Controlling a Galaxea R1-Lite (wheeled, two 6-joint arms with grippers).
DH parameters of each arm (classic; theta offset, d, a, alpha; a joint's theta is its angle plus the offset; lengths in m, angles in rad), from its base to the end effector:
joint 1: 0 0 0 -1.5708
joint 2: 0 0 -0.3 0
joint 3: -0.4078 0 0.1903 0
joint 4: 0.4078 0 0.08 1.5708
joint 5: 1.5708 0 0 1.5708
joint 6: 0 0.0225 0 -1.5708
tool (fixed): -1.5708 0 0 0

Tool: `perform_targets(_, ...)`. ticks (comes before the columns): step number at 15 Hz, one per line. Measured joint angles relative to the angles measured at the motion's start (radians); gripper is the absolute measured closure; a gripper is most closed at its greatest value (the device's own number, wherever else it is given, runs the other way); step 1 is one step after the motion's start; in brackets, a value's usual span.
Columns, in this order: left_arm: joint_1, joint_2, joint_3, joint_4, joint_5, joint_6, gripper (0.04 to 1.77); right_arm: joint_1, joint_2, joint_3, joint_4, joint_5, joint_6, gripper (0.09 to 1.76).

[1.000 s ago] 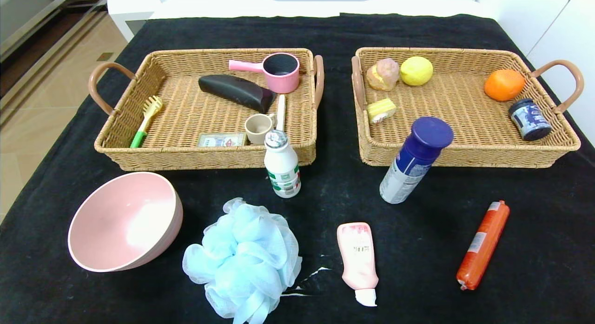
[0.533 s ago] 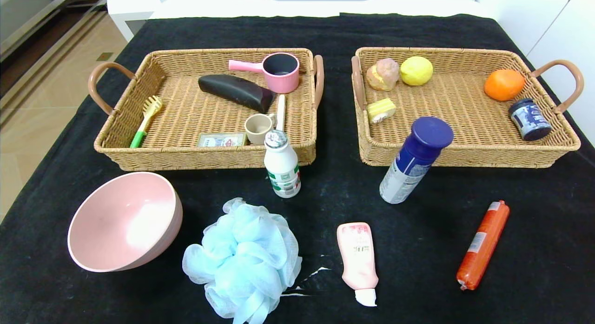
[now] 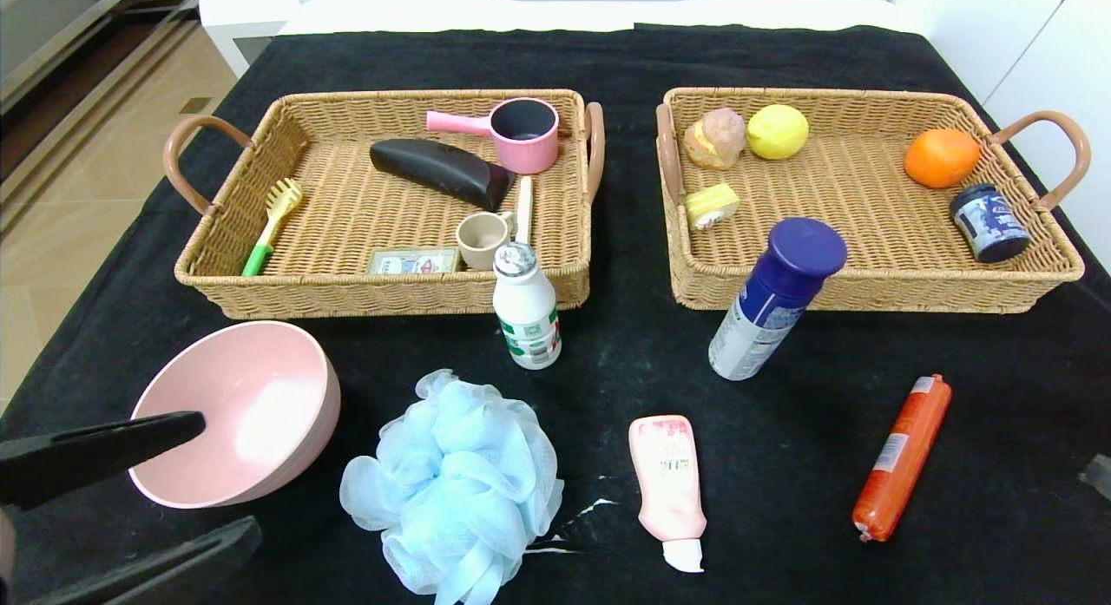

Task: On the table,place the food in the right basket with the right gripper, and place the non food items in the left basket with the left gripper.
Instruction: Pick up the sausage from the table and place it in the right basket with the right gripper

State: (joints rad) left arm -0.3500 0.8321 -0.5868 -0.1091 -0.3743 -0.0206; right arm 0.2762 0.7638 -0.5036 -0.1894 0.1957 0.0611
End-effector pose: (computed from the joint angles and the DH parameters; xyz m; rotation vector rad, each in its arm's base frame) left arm 0.0778 -0.0371 0.2389 -0.0214 0.1467 -0.7217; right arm 0.0694 0.0242 0.2283 0.0571 0.0858 0.4694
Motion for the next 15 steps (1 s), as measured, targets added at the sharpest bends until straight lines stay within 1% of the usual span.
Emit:
perform_targets(2,-0.060,0.073,-0.018,-0.004,0.005,0.014,0.09,0.059,0.071,-0.005,-0.072,-0.046,-0.001,0.14)
perform_targets(6,-0.122,0.174,-0.056,-0.019,0.037,0.036,0.09,0.103,0.173,-0.016,-0.104,-0.061,-0.014,0.14)
perform_targets(9,-0.142,0.210,-0.073,-0.019,0.046,0.036,0.09,0.107,0.202,-0.022,-0.107,-0.061,-0.016,0.14)
perform_targets(11,-0.144,0.227,-0.075,-0.021,0.072,0.036,0.09,0.107,0.209,-0.024,-0.108,-0.057,-0.015,0.14)
perform_targets(15,-0.145,0.240,-0.077,-0.063,0.074,0.030,0.09,0.103,0.218,-0.024,-0.122,-0.054,-0.014,0.14)
